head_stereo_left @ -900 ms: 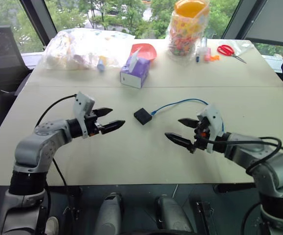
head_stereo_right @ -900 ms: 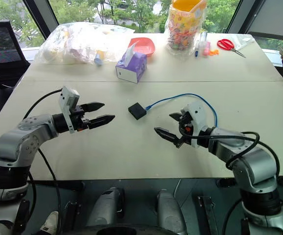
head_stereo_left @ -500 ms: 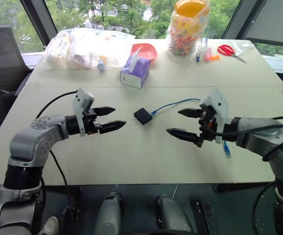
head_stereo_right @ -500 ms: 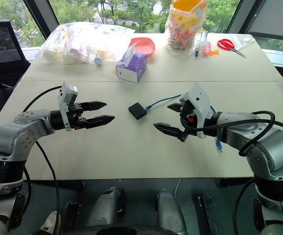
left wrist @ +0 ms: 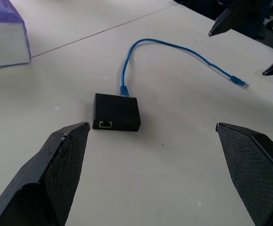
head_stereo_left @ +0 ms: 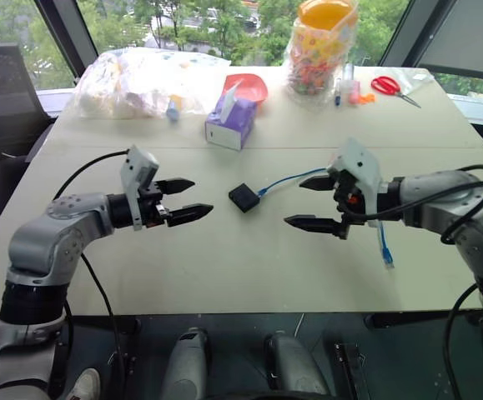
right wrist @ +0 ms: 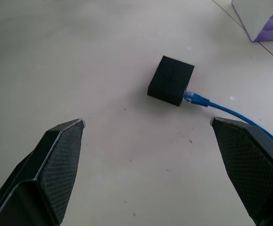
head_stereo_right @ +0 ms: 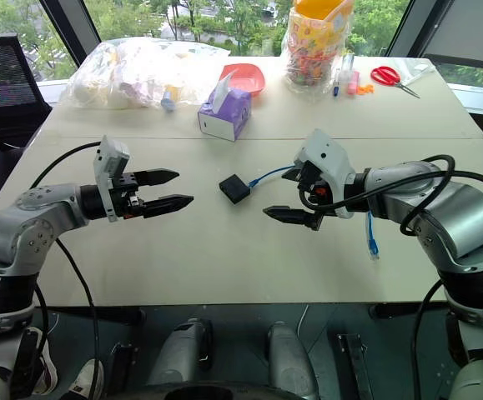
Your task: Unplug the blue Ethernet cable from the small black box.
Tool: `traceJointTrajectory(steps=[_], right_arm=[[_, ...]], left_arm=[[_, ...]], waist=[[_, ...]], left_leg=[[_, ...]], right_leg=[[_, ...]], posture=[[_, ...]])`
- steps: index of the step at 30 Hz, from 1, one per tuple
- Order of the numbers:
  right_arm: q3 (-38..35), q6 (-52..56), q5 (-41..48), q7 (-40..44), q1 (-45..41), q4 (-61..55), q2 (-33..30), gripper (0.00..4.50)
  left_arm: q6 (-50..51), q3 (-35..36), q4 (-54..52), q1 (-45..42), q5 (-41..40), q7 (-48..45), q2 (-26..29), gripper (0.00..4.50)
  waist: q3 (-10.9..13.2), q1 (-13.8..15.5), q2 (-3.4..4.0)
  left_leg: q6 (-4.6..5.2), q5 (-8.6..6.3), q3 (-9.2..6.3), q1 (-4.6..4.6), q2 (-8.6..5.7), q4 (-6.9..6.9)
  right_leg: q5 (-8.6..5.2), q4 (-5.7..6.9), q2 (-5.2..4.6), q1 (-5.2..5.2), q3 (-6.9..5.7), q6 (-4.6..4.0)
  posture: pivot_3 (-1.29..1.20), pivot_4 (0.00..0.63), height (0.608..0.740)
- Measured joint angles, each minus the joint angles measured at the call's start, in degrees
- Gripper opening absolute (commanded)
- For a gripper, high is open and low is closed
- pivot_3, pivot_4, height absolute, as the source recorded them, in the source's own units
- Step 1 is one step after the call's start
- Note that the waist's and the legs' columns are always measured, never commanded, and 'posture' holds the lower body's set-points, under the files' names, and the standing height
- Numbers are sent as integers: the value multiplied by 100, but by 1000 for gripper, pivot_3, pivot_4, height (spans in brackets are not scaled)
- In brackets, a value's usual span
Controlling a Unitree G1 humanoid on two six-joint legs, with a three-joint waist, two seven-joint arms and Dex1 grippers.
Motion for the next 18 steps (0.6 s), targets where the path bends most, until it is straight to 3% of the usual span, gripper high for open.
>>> traceJointTrajectory(steps=[5, 10, 18], right_arm=[[485, -376, -514, 288, -364, 337, -4, 4500], [1875, -1604, -1929, 1082, -1588, 1832, 246, 4500], [3208, -4095, -3828, 2094, -3025, 5298, 1680, 4500]], left_arm=[[-11, -3, -20, 12, 0, 35, -2, 4467], [-90, -15, -13, 7, 30, 59, -32, 4467], [-213, 90, -166, 316, 41, 219, -60, 4467]], waist=[[0, -2, 0], [1, -40, 1], [3, -37, 2]], left_leg=[[0, 0, 1, 2, 0, 3], [0, 1, 14, 9, 1, 11], [0, 2, 15, 4, 1, 15]], right_leg=[[0, 9, 1, -2, 0, 1], [-1, 35, 3, -13, 9, 1], [6, 90, 7, -37, 10, 29]], posture=[[0, 150, 735], [0, 150, 735], [0, 150, 735]])
